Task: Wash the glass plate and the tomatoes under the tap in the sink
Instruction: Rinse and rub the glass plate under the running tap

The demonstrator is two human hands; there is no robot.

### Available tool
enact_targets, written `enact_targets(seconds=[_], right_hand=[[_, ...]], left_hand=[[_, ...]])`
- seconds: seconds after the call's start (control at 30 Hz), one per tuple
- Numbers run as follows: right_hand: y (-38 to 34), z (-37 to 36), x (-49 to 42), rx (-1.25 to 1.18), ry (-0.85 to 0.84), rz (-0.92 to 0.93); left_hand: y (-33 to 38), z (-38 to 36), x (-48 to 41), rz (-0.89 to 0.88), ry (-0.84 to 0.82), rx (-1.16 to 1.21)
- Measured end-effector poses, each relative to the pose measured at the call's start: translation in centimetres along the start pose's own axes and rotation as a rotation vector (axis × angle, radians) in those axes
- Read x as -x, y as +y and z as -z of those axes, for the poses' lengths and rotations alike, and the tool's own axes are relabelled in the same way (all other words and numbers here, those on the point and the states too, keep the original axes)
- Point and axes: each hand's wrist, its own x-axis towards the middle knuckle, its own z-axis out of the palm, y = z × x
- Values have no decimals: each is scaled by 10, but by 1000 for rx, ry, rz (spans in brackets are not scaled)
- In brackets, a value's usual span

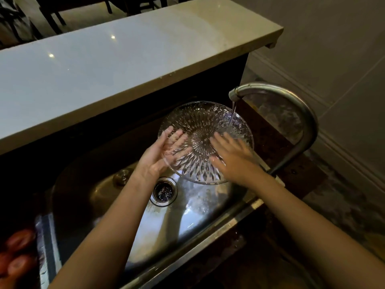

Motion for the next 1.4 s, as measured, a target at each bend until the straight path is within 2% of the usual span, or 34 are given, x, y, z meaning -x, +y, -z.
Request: enact_targets(seconds=[0.1, 0.17, 0.27, 0.33, 0.4, 0.47, 0.53, 0.6, 0.7, 0.73, 0.8, 0.87, 0.97, 1.1, 1.23, 1.4], right_hand=[[6, 11, -31, -20, 74, -180], [-4, 19, -49, -32, 79, -207], [-39, 17, -59, 71, 62, -44], [-63, 11, -48, 58, 45, 108], [-70, 6, -30, -5, 0, 249], [-58, 3, -9, -4, -50, 300], [-32, 1, 5, 53, -55, 197], [-5, 6, 3, 119, -57, -13], [10, 17, -20, 57, 14, -216], [8, 21, -30, -56, 100, -258], [4, 30, -42, -429, 311, -428], [7, 35, -48, -731, 372, -581], [5, 29, -46, -938, 182, -673], [-13, 3, -41, -937, 0, -817], [-30, -40, -44, -1142, -235, -913], [-59, -75, -50, -1199, -557, -907]], left_hand=[[-15, 0, 4, 4, -53, 59], [-24, -5, 5, -24, -66, 85], [-26, -15, 1, -71, -98, 52], [-23, -21, -1, -83, -93, 47], [-19, -22, -2, -120, -44, 64], [-12, -17, -2, -171, -11, 74], [-3, -9, 1, -207, 2, 120], [0, 2, 6, -212, 2, 138], [-8, 12, 15, -166, -2, 124], [-14, 15, 17, -154, -3, 123], [-23, 20, 19, -139, 4, 160], [-25, 28, 18, -126, 29, 199], [-21, 44, 13, -83, 143, 171], [-18, 64, 21, -17, 390, -197], [-7, 85, 42, 71, 483, -414], [20, 109, 73, 103, 574, -422]])
